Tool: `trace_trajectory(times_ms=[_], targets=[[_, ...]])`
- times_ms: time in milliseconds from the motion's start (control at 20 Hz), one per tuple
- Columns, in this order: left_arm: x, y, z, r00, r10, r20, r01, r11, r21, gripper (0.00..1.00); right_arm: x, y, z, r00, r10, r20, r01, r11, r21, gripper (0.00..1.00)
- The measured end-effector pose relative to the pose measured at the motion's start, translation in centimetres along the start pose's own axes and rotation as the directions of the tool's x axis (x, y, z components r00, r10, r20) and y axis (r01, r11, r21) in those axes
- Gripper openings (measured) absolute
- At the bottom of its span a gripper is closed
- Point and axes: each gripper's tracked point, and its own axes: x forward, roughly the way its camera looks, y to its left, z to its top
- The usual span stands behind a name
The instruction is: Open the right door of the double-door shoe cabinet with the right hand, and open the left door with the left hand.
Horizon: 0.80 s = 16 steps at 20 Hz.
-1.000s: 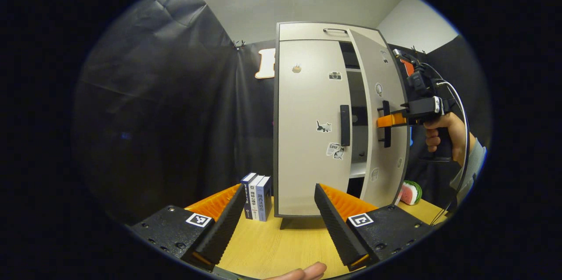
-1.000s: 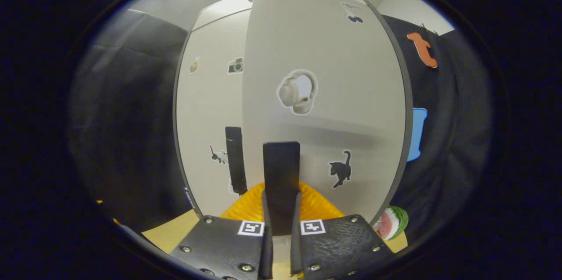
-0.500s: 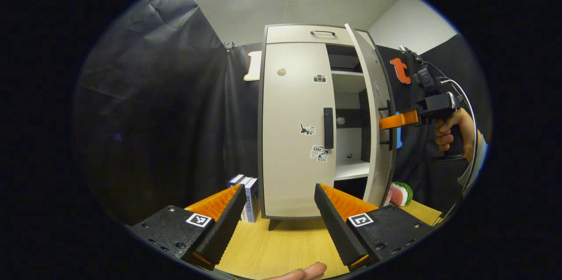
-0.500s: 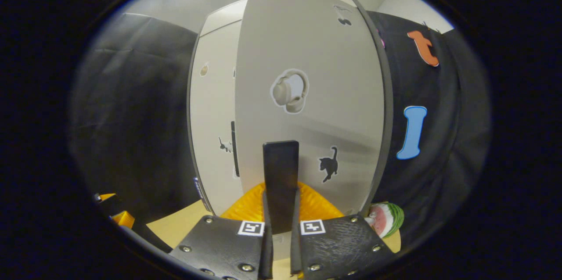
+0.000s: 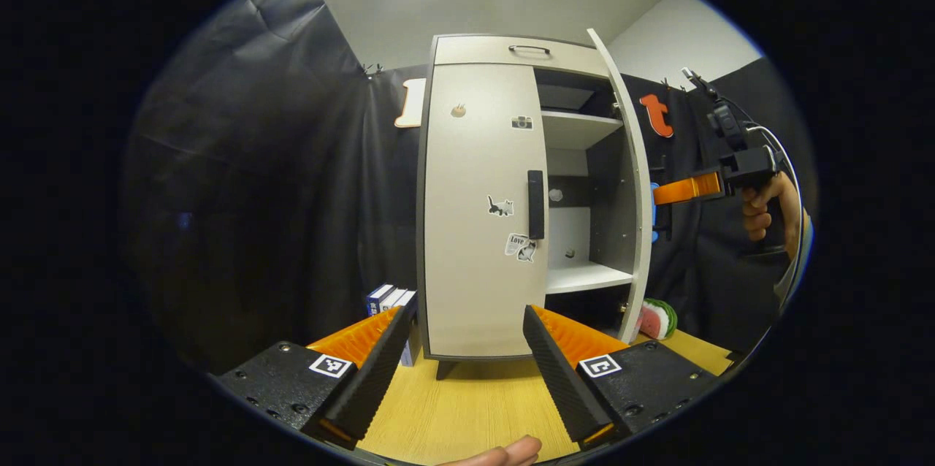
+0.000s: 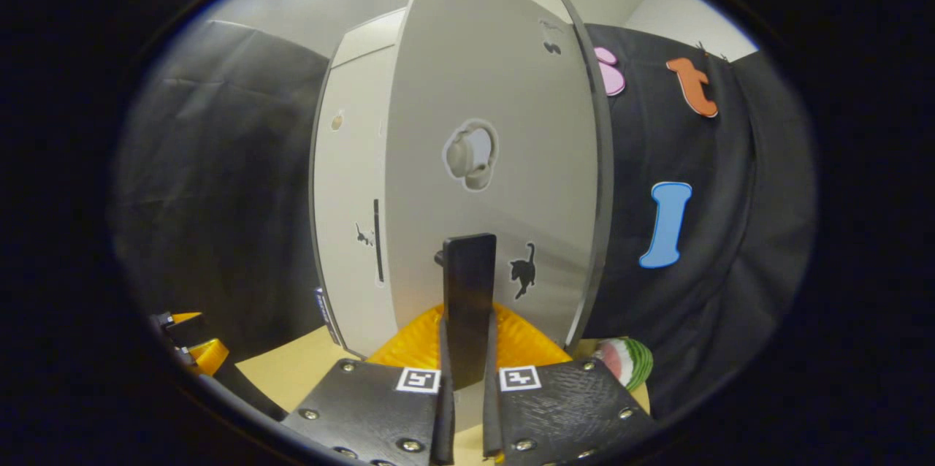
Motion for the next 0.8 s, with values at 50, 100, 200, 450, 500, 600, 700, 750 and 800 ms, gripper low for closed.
trace_trajectory(times_ms=[50, 100, 200, 450, 500, 600, 700, 750, 800], targets=[[0.1, 0.1, -0.3, 1.0, 0.001, -0.008, 0.0, 1.0, 0.006, 0.97, -0.1, 0.0, -0.1, 1.0, -0.002, 0.0, 0.002, 1.0, 0.0, 0.15], [0.3, 0.2, -0.6, 1.0, 0.0, -0.013, 0.0, 1.0, 0.008, 0.98, -0.2, -0.2, 0.0, 1.0, -0.005, 0.003, 0.005, 1.0, -0.004, 0.15], [0.6, 0.1, -1.0, 1.0, -0.008, -0.029, 0.008, 1.0, 0.003, 0.97, -0.4, -0.5, 0.0, 1.0, -0.018, 0.002, 0.018, 1.0, -0.012, 0.15], [1.4, 0.5, -1.8, 0.999, -0.008, -0.044, 0.008, 1.0, -0.01, 0.97, -1.4, -1.9, -0.1, 0.999, -0.043, 0.011, 0.044, 0.999, -0.006, 0.15], [1.6, 0.3, -2.0, 0.999, -0.012, -0.049, 0.011, 1.0, -0.011, 0.98, -1.6, -2.2, 0.0, 0.999, -0.05, 0.016, 0.05, 0.999, 0.0, 0.15], [1.8, 0.1, -2.4, 0.998, -0.017, -0.057, 0.017, 1.0, -0.01, 0.98, -2.1, -3.2, 0.0, 0.997, -0.072, 0.026, 0.072, 0.997, -0.007, 0.15], [2.0, -0.5, -2.6, 0.997, -0.043, -0.057, 0.042, 0.999, -0.004, 0.98, -2.4, -4.7, 0.1, 0.994, -0.103, 0.038, 0.104, 0.994, -0.027, 0.14], [2.1, -0.6, -2.8, 0.997, -0.046, -0.064, 0.046, 0.999, -0.004, 0.97, -2.6, -5.4, 0.1, 0.992, -0.122, 0.043, 0.123, 0.992, -0.038, 0.14], [2.3, -0.6, -3.0, 0.997, -0.043, -0.071, 0.043, 0.999, -0.004, 0.97, -2.9, -6.4, 0.1, 0.988, -0.143, 0.05, 0.146, 0.988, -0.049, 0.14]])
